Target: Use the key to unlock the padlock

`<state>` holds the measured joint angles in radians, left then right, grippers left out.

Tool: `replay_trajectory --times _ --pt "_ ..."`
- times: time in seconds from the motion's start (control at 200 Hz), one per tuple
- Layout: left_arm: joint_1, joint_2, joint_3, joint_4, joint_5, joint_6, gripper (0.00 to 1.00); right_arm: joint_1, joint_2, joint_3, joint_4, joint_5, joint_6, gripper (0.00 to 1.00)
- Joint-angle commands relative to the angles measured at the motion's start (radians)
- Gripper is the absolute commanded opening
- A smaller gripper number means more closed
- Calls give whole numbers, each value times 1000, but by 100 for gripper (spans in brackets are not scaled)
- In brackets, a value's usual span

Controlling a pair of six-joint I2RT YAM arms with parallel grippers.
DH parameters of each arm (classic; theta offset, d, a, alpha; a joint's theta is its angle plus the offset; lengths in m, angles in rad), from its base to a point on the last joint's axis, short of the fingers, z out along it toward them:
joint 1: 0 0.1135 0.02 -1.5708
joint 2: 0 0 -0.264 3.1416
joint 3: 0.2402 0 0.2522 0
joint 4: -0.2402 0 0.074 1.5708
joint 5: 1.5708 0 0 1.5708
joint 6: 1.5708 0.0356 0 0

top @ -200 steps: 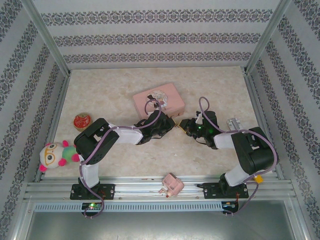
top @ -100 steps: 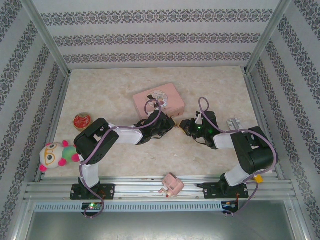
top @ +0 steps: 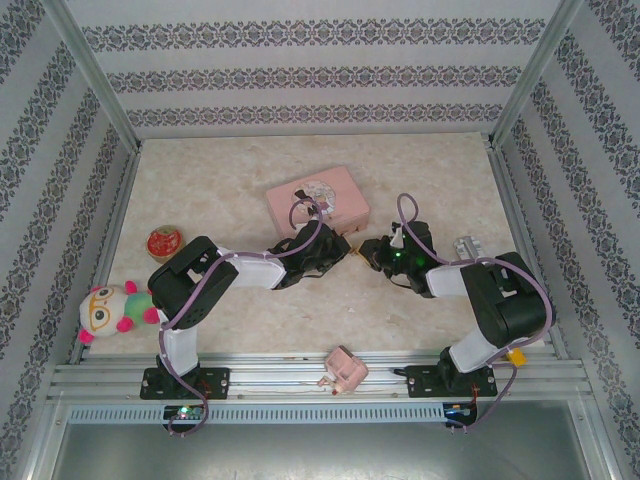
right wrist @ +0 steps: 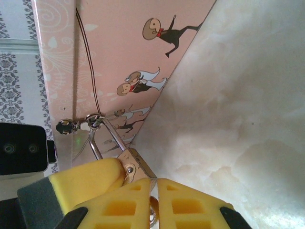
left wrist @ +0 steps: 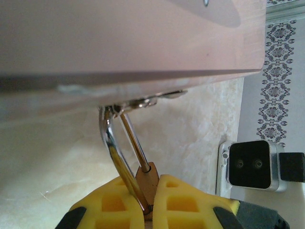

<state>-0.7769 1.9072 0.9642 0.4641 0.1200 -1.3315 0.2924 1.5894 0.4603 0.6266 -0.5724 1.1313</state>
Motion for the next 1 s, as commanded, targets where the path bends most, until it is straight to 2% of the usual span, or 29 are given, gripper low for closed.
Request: replay_trajectory --times 0.0,0.435,0.68,0.994 --pt "-13 55 -28 4 155 -141 0 22 11 57 70 -23 12 10" --pt "-14 67 -10 2 175 -137 0 80 44 121 73 -31 13 8" --pt "-18 67 -4 -8 181 -132 0 79 27 138 86 -49 -10 4" --pt "-27 63 0 -17 191 -120 0 70 46 179 73 -43 -46 6"
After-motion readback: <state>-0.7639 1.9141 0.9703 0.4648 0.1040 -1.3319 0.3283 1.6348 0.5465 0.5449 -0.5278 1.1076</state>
